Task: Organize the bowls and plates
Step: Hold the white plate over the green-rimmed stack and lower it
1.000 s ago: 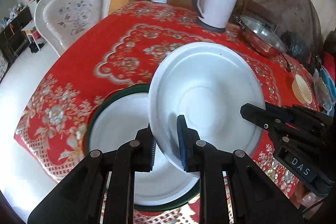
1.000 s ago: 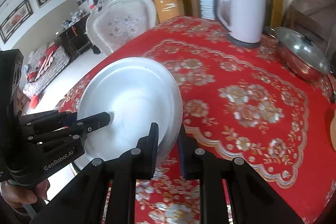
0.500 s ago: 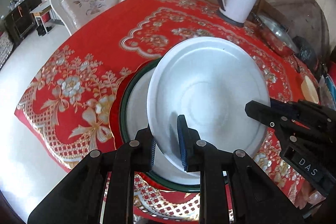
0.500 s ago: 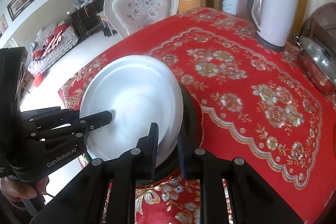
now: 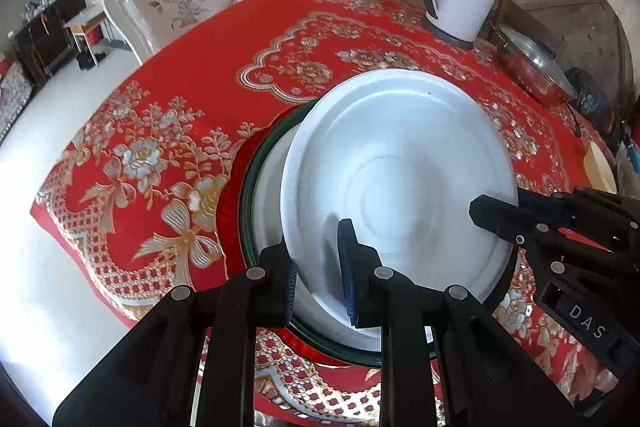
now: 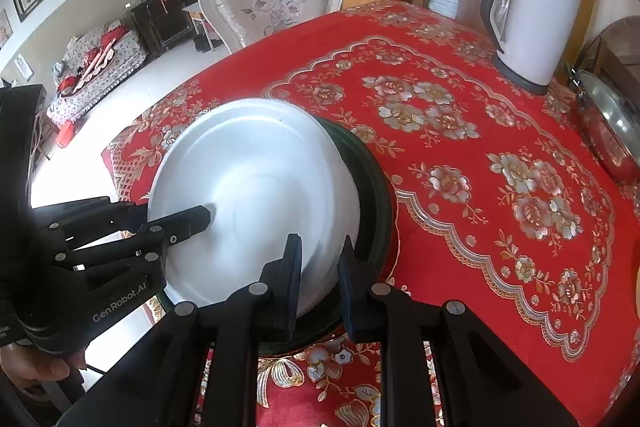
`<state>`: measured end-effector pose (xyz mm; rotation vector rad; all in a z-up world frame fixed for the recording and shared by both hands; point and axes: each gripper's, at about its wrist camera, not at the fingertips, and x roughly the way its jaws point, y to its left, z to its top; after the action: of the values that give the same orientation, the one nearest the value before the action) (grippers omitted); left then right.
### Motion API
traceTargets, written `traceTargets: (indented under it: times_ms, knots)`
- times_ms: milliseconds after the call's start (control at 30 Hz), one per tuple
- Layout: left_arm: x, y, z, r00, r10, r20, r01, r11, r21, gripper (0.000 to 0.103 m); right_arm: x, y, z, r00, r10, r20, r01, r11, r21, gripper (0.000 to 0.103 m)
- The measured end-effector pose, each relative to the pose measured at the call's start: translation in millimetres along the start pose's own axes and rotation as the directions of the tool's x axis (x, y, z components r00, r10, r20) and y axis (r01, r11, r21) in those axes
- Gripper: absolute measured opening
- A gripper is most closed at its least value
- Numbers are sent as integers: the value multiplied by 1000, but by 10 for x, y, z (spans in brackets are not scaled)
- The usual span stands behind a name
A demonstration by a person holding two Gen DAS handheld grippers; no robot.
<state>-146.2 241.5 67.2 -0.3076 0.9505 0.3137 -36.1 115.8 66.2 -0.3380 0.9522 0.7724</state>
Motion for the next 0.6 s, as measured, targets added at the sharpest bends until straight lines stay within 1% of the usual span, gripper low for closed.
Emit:
traceTargets:
  times_ms: [200, 600]
  knots:
    - [1, 11, -1, 1000, 14, 14, -14, 1000, 6, 20, 0, 13, 11, 1000, -3, 0, 3, 1000, -4, 18]
    - [4, -14, -7, 1000, 17, 18, -18, 1000, 13, 20, 21, 2, 10, 1000, -9, -8, 9, 1000, -3, 18]
